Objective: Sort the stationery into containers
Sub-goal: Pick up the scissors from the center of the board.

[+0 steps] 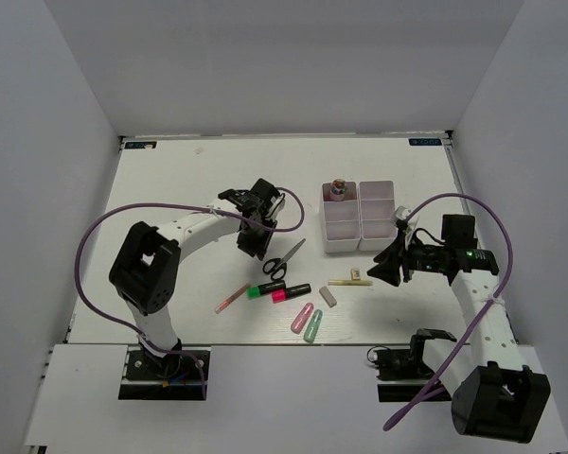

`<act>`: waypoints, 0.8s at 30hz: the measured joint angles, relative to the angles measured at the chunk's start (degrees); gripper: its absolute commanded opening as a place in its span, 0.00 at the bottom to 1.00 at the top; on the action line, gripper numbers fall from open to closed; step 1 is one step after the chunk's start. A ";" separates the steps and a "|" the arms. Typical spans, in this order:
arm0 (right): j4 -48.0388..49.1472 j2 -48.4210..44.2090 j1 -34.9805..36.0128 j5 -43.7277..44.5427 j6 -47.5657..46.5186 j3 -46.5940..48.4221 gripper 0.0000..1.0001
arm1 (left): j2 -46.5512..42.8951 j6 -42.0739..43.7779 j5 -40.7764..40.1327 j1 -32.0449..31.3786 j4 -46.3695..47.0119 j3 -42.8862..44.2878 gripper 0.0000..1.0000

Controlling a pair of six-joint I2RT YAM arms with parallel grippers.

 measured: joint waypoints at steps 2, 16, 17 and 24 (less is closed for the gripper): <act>0.00 0.00 -0.04 0.00 -0.02 0.00 0.54 | 0.00 -0.22 0.66 0.00 0.20 -0.02 0.39; -0.02 0.02 -0.11 -0.02 -0.17 -0.35 0.55 | 2.56 -1.57 2.84 0.04 2.16 -1.31 0.39; -0.04 0.02 -0.15 0.00 -0.17 -0.46 0.55 | 2.69 -1.70 2.82 0.04 2.38 -1.46 0.39; -0.04 0.02 -0.50 -0.02 -0.24 -0.63 0.55 | 2.95 -1.81 2.80 0.04 2.47 -1.60 0.39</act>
